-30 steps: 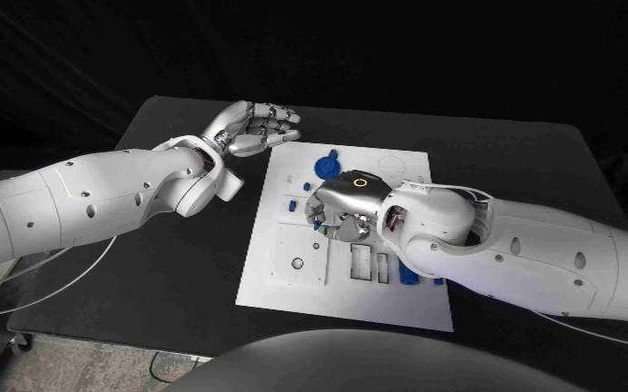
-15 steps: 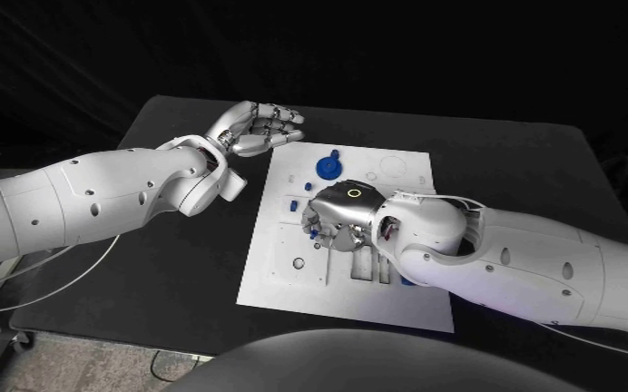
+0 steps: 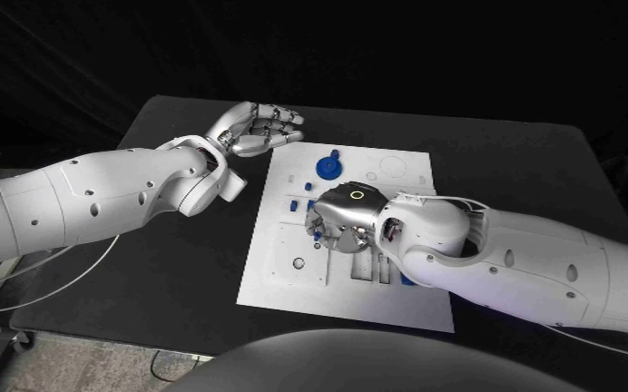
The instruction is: Assemble the parts on the task board
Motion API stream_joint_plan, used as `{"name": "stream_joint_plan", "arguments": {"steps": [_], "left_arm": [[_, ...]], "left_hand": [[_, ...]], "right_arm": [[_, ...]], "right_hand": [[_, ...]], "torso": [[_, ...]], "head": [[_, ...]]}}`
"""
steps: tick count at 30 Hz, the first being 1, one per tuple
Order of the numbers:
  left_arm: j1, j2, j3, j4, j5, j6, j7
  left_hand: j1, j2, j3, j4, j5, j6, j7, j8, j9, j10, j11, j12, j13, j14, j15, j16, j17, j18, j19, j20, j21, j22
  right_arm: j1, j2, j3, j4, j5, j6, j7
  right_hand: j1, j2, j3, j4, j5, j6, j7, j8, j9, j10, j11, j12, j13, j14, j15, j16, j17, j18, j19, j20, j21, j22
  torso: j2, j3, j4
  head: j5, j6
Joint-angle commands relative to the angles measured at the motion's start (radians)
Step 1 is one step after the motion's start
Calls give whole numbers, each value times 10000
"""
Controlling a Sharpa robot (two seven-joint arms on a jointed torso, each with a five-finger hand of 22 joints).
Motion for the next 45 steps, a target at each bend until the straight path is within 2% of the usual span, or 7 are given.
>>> {"name": "stream_joint_plan", "arguments": {"steps": [1,6,16,29,45], "left_arm": [[1,18,6,13,52,168,16],[-1,45,5,-8,52,201,-8],[-17,56,4,-36,52,267,-70],[-27,85,3,-83,52,345,-142],[-43,124,3,-125,52,440,-206]], "left_hand": [[55,81,-56,13,33,-34,69,25,-17,-14,69,49,-11,92,8,66,-14,26,99,0,43,-10],[90,101,-70,11,47,-34,69,26,-24,-16,72,57,-10,105,11,75,-16,25,107,0,44,-22],[129,122,-86,9,62,-35,69,27,-33,-14,77,67,-9,123,16,88,-17,22,115,1,44,-37],[176,143,-119,10,77,-60,55,16,-50,-11,87,84,-8,146,29,105,-20,14,125,4,44,-59],[195,155,-138,13,82,-79,52,10,-60,-17,90,89,-9,159,37,114,-21,8,129,6,44,-71]], "right_arm": [[-21,-17,0,26,-158,233,59],[-73,18,0,-13,-139,269,69],[-201,66,-1,-100,-80,277,103],[-221,-24,-1,-65,-58,334,67],[-222,-4,-1,-66,-79,428,47]], "right_hand": [[86,-20,-15,-43,33,-81,16,-63,-5,54,0,52,8,-43,7,-26,-8,-122,-33,41,-49,239],[98,-16,-4,-59,44,-76,19,-73,-8,60,0,58,9,-43,6,-18,-2,-123,-33,40,-43,249],[101,-6,3,-63,47,-67,21,-77,-8,69,-1,65,11,-46,6,-23,-9,-120,-40,39,-59,248],[115,-9,15,-88,62,-62,19,-92,-12,65,-2,68,10,-108,5,-124,-107,-97,-96,37,-185,220],[124,-15,41,-128,82,-82,26,-150,-31,27,9,57,3,-206,12,-234,-206,-78,-178,38,-318,209]], "torso": [[-2,-4,-8],[-6,-3,9],[-4,-5,11],[-9,0,4],[-8,-7,8]], "head": [[-3,2],[-30,2],[9,2],[42,2],[1,2]]}}
